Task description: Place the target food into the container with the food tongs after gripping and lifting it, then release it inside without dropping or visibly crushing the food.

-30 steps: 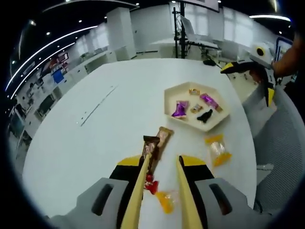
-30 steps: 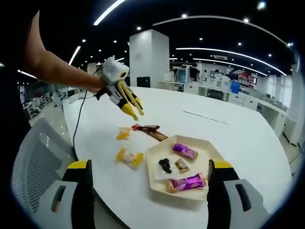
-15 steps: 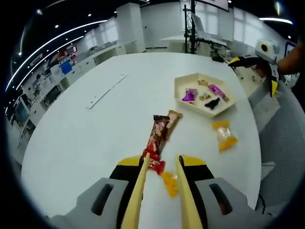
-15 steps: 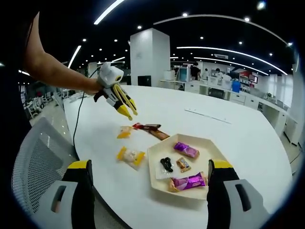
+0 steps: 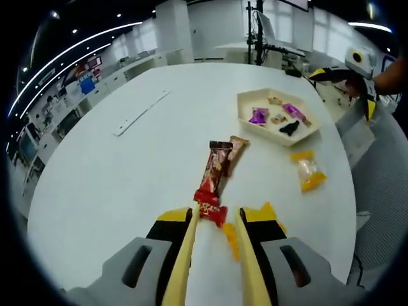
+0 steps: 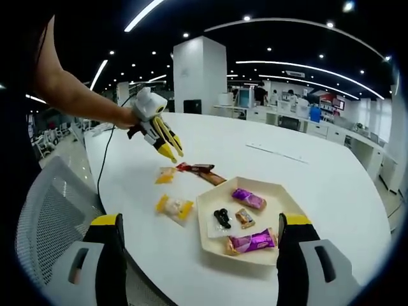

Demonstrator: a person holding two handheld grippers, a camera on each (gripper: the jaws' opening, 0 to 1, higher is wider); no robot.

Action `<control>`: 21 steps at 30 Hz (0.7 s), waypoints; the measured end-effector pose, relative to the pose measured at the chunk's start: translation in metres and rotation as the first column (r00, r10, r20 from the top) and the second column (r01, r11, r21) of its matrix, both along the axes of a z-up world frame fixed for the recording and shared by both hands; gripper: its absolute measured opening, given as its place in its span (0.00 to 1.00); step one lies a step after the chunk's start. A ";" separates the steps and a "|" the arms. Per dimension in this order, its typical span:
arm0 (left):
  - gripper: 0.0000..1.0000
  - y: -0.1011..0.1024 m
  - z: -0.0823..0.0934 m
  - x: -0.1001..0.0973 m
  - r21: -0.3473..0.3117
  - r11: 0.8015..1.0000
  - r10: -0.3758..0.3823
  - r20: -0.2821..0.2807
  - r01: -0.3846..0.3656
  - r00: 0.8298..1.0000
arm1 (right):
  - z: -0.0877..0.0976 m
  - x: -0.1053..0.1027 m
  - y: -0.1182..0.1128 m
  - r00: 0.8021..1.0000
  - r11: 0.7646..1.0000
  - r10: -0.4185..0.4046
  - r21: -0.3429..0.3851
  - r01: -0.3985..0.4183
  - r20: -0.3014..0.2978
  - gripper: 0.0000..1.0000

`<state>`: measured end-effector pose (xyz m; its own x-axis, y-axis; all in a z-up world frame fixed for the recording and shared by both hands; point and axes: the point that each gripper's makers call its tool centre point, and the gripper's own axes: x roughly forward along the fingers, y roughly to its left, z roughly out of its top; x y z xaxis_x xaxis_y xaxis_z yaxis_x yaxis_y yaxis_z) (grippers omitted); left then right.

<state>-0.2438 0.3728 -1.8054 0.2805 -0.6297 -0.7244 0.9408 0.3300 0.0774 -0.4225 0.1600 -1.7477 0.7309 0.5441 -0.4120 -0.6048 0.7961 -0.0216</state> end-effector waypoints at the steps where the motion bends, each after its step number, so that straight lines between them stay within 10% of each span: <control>1: 0.26 0.000 -0.002 0.001 0.002 1.000 -0.001 0.000 0.001 1.000 | 0.000 0.000 0.000 1.000 1.000 -0.002 -0.001 0.002 0.000 0.99; 21: 0.26 -0.005 -0.020 0.010 -0.008 1.000 -0.008 -0.007 0.008 1.000 | -0.001 0.000 -0.001 1.000 1.000 -0.011 0.005 0.011 -0.009 0.99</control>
<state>-0.2337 0.3677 -1.8259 0.2705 -0.6376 -0.7213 0.9438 0.3234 0.0680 -0.4222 0.1591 -1.7485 0.7331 0.5383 -0.4157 -0.5965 0.8025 -0.0128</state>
